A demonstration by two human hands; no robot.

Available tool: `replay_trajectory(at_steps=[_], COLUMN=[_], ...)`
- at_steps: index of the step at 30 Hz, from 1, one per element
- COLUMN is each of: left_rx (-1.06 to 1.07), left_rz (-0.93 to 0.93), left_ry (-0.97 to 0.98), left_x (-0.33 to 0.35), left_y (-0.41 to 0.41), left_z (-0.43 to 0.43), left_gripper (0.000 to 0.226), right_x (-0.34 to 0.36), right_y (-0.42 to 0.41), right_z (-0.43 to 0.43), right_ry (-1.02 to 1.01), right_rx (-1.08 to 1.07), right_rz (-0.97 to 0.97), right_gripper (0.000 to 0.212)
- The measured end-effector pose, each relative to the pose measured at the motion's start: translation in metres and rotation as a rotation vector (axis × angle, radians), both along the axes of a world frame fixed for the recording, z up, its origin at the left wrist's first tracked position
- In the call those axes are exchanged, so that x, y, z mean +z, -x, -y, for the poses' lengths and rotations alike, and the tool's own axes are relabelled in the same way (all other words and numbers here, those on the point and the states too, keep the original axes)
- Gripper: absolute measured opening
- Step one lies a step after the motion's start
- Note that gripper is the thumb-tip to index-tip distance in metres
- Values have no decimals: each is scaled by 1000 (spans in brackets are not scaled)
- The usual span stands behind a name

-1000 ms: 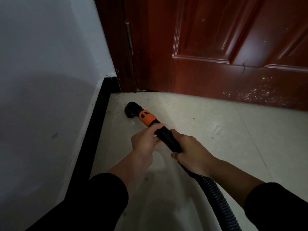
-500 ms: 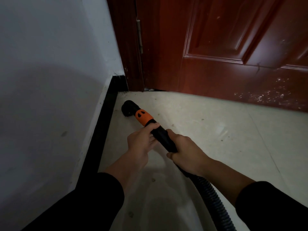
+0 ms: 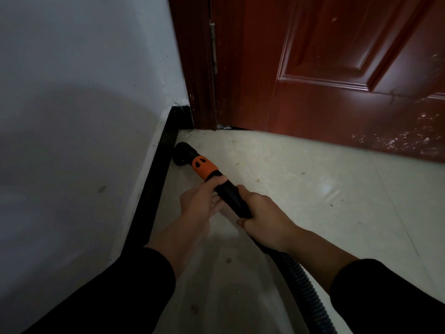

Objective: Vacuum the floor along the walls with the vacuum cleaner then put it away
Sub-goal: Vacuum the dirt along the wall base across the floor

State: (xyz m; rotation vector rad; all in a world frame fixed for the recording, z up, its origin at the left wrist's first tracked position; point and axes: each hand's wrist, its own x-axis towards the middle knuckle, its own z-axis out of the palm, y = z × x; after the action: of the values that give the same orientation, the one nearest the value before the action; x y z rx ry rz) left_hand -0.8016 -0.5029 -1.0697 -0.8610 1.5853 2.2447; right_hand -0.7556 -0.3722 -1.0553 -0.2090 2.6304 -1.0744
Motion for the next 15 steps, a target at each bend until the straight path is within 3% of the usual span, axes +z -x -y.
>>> replay_trajectory(at_steps=[7, 15], left_rx=[-23, -73], left_rz=[-4, -37], left_ry=[58, 41], left_x=[-11, -16], left_y=[7, 19], left_z=[10, 14], left_gripper=[24, 21], right_x=[-7, -16], right_y=[3, 13], right_z=[14, 23], right_ry=[6, -95], right_rx=[-44, -80], right_rz=[-41, -91], right_gripper=[36, 69])
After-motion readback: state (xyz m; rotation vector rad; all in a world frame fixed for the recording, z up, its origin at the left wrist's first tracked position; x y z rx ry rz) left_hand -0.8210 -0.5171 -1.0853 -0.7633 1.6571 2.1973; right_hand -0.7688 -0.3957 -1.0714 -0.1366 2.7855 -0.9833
